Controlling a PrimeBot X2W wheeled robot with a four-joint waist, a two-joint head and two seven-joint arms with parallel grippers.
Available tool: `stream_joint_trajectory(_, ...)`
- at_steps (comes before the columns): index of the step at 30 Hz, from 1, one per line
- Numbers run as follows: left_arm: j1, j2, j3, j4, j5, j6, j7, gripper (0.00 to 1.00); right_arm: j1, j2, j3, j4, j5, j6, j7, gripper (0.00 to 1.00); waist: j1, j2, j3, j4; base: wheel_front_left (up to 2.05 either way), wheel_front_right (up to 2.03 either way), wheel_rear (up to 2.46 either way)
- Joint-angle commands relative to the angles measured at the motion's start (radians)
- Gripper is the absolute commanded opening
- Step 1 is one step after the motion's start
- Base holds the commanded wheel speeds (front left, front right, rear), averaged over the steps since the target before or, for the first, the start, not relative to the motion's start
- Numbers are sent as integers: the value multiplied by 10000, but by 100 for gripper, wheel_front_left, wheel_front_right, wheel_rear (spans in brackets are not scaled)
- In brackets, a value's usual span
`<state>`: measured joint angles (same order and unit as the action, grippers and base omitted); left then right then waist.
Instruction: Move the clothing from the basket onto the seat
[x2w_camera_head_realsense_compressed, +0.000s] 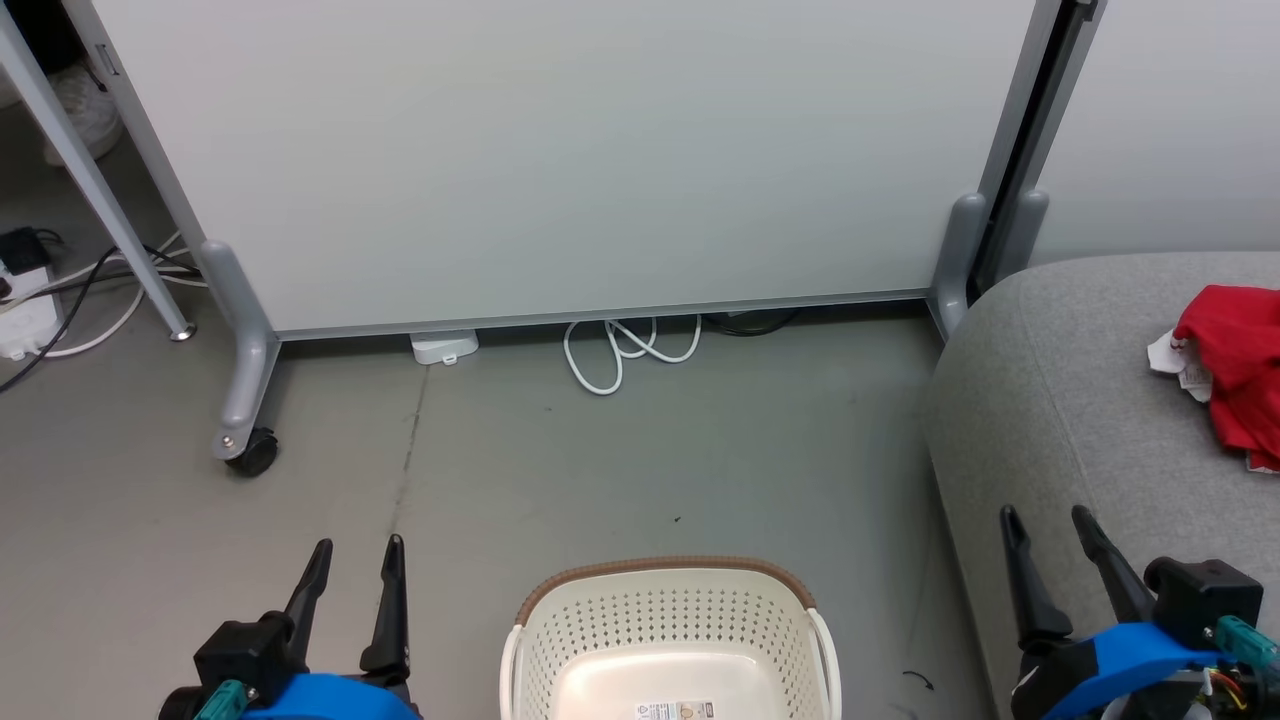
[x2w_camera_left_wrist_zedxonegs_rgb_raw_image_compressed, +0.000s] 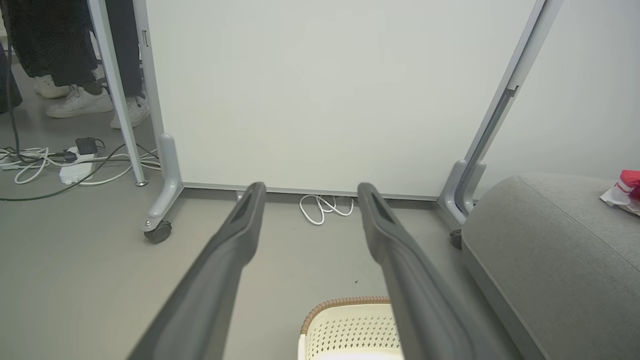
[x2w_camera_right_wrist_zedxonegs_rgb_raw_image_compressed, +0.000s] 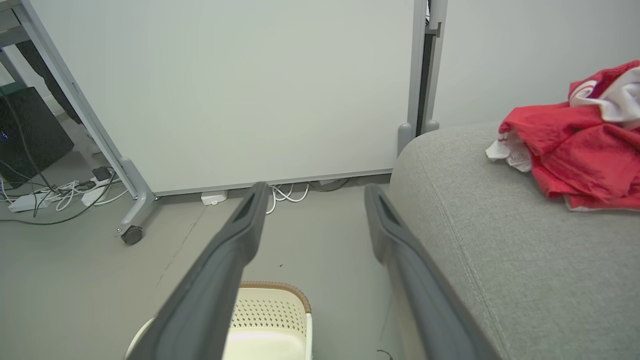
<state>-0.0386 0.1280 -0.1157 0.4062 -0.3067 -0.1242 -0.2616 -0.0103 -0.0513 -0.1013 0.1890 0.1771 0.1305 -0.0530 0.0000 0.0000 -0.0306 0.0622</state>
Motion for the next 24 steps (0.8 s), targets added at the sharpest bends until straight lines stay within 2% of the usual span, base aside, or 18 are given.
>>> stream_joint_trajectory(1,37,20,43,23,54,-64,-49,100,156,14,25,43,56,5,20,100,0,0,1,1,0,0,0)
stream_joint_trajectory(24,86,-54,11,65,86,-62,-49,100,54,13,129,242,235,5,-43,100,0,0,80,-83,0,0,0)
